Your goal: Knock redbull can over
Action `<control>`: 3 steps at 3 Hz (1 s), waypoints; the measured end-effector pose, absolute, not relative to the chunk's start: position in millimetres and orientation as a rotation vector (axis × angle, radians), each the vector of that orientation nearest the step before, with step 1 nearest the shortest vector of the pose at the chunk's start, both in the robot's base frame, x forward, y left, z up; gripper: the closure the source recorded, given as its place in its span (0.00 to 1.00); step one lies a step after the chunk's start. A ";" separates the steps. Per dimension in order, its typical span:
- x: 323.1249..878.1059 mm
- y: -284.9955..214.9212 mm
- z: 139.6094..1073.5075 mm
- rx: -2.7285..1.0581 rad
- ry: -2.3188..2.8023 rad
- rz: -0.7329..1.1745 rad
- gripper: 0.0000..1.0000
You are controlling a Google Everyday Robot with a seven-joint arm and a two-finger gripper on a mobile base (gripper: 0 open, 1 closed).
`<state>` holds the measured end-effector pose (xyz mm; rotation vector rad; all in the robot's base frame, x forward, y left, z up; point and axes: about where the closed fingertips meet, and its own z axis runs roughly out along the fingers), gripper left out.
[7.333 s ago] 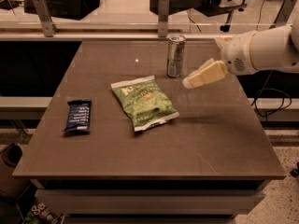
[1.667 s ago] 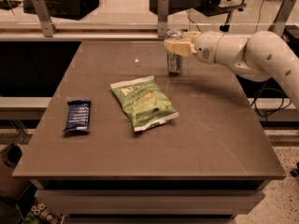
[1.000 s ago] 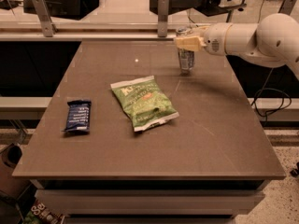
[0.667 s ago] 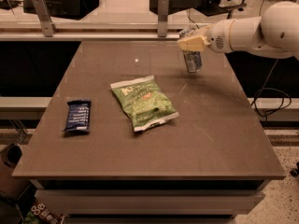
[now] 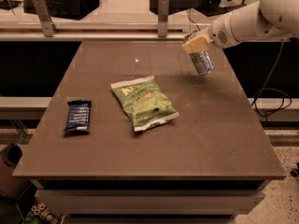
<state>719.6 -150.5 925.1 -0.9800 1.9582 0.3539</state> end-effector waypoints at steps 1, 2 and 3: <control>724.2 -142.5 915.4 -1.057 2.019 0.333 1.00; 735.5 -128.9 902.1 -1.129 2.049 0.349 1.00; 750.3 -112.5 887.1 -1.173 2.043 0.394 1.00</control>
Offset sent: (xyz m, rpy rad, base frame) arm 0.0318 0.0312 -0.0330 -0.1508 0.1434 0.1268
